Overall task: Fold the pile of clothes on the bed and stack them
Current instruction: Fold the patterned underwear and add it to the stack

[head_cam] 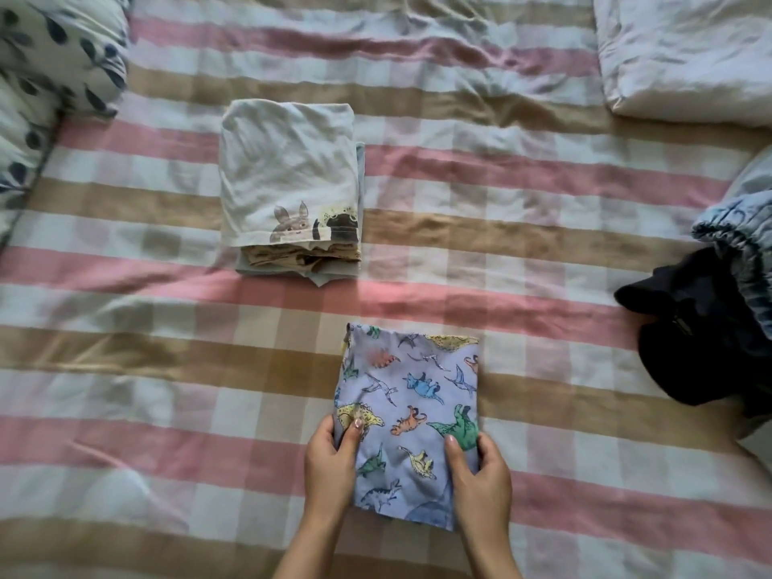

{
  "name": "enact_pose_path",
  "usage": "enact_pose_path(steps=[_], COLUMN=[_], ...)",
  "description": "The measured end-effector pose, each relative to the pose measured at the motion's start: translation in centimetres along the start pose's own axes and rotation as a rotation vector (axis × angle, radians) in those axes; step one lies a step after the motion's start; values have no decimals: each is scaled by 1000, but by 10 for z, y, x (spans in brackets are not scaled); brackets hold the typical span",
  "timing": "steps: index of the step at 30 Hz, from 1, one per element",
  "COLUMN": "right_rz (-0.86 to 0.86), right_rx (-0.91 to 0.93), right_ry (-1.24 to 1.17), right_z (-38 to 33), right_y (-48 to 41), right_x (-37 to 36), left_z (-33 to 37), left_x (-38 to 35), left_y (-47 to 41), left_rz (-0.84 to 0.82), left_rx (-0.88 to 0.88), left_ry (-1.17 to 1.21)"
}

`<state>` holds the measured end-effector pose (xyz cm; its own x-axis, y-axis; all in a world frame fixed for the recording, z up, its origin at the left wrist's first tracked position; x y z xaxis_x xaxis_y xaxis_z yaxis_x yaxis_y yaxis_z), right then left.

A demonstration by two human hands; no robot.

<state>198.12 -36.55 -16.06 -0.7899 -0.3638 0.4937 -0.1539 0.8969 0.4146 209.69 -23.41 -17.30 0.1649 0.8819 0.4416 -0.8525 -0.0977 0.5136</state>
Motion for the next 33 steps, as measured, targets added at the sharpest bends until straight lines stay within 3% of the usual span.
enact_pose_path(steps=[4, 9, 17, 20, 24, 33], right_rz=[-58, -165, -212, -243, -238, -106], right_rx=[94, 254, 354, 278, 187, 261], right_ry=[-127, -265, -428, -445, -291, 10], right_z=[-61, -164, -280, -291, -271, -211], right_y=[4, 2, -53, -89, -125, -118], right_x=[6, -22, -144, -197, -237, -219], left_z=[46, 128, 249, 267, 247, 191], left_x=[18, 52, 64, 50, 23, 19], left_y=[7, -23, -162, -218, -271, -272], left_rz=[19, 122, 200, 214, 131, 295], left_rx=[1, -170, -494, -480, -365, -366], left_ry=[182, 294, 345, 312, 257, -70])
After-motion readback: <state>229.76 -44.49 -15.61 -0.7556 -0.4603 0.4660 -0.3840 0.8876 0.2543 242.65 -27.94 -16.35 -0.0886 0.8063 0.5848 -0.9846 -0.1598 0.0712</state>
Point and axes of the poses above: each hand's wrist, its own y-axis away from the middle knuckle, its own x-axis out of the back of the hand, z = x × y, the point moved 3 cm from there along -y, towards the middle knuckle, and after that the axes turned 15 degrees about z, right-handed, at the moved point
